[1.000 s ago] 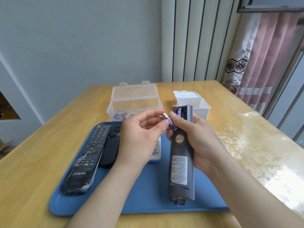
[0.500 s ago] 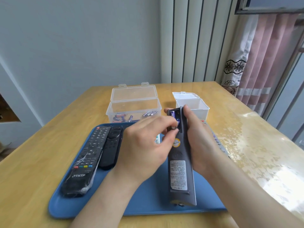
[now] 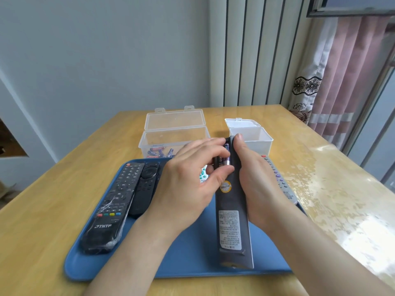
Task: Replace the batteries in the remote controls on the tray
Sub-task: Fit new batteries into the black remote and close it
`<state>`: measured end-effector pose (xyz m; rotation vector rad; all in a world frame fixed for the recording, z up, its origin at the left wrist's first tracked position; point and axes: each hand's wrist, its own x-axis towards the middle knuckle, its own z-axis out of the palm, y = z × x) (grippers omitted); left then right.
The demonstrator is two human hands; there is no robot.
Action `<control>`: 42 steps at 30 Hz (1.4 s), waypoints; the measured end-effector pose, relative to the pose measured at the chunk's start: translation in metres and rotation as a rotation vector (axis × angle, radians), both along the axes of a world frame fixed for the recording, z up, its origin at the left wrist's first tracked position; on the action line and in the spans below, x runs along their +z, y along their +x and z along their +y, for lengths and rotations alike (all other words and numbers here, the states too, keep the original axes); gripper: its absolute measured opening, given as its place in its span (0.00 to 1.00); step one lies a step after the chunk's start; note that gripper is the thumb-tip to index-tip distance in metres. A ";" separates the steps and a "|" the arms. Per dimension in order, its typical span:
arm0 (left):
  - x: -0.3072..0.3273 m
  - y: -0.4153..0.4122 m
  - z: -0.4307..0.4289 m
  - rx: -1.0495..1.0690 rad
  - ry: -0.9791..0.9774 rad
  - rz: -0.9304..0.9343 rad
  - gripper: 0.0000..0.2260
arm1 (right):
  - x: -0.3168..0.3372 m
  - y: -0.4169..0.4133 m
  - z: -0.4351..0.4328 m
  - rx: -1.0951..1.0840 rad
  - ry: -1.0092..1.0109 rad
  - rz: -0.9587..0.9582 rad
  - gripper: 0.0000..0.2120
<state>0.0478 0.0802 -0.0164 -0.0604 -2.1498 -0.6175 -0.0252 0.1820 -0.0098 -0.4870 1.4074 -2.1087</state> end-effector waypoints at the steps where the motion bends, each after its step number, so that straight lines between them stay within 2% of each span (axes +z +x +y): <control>1: 0.000 0.001 -0.001 -0.011 -0.002 -0.021 0.12 | 0.000 0.001 0.000 -0.003 0.000 0.002 0.26; 3: 0.000 -0.001 -0.002 -0.013 -0.012 -0.032 0.14 | 0.001 0.002 0.001 -0.005 -0.008 -0.005 0.25; 5: -0.001 -0.002 -0.002 -0.016 0.092 -0.008 0.14 | 0.002 0.004 0.001 0.011 -0.003 0.007 0.25; 7: 0.002 -0.001 -0.001 -0.063 0.352 -0.016 0.12 | 0.004 0.007 0.000 0.044 -0.002 0.035 0.25; 10: 0.005 0.000 -0.002 -0.251 0.895 -0.103 0.14 | 0.004 0.012 -0.002 0.087 0.039 0.049 0.22; 11: 0.005 0.000 -0.003 -0.290 0.990 -0.123 0.14 | 0.004 0.013 -0.003 0.098 0.055 0.050 0.21; 14: 0.002 -0.002 -0.003 -0.326 1.051 -0.159 0.11 | 0.006 0.014 -0.002 0.128 0.068 0.032 0.17; 17: 0.005 0.000 -0.002 -0.424 1.105 -0.200 0.16 | 0.010 0.012 0.003 0.176 0.049 -0.010 0.12; 20: 0.013 0.004 -0.003 -0.497 1.235 -0.230 0.13 | 0.012 0.012 0.006 0.239 0.022 0.015 0.14; 23: 0.011 0.002 -0.003 -0.398 1.101 -0.289 0.15 | 0.010 0.011 0.006 0.283 0.080 0.130 0.26; 25: 0.009 0.001 -0.003 -0.370 1.107 -0.320 0.18 | 0.009 0.011 0.006 0.311 0.136 0.195 0.31; 30: 0.007 0.000 -0.003 -0.363 1.207 -0.299 0.19 | 0.012 0.001 0.011 0.510 0.121 0.124 0.23; 33: 0.004 -0.002 -0.002 -0.370 1.205 -0.301 0.20 | 0.011 -0.008 0.016 0.550 0.170 0.241 0.22; 36: 0.005 -0.001 -0.006 -0.359 1.118 -0.364 0.28 | 0.018 -0.018 0.027 0.466 0.184 0.331 0.15; 37: 0.005 0.000 -0.007 -0.291 1.049 -0.370 0.27 | 0.019 -0.025 0.031 0.402 0.175 0.327 0.13; 39: 0.006 0.001 -0.007 -0.099 0.742 -0.406 0.22 | 0.020 -0.039 0.040 0.258 0.152 0.297 0.09; 40: 0.006 0.003 -0.004 -0.021 0.536 -0.476 0.19 | 0.019 -0.044 0.043 0.201 0.142 0.276 0.08; 42: 0.004 0.006 0.009 0.068 0.108 -0.733 0.18 | 0.016 -0.051 0.048 0.129 0.130 0.251 0.07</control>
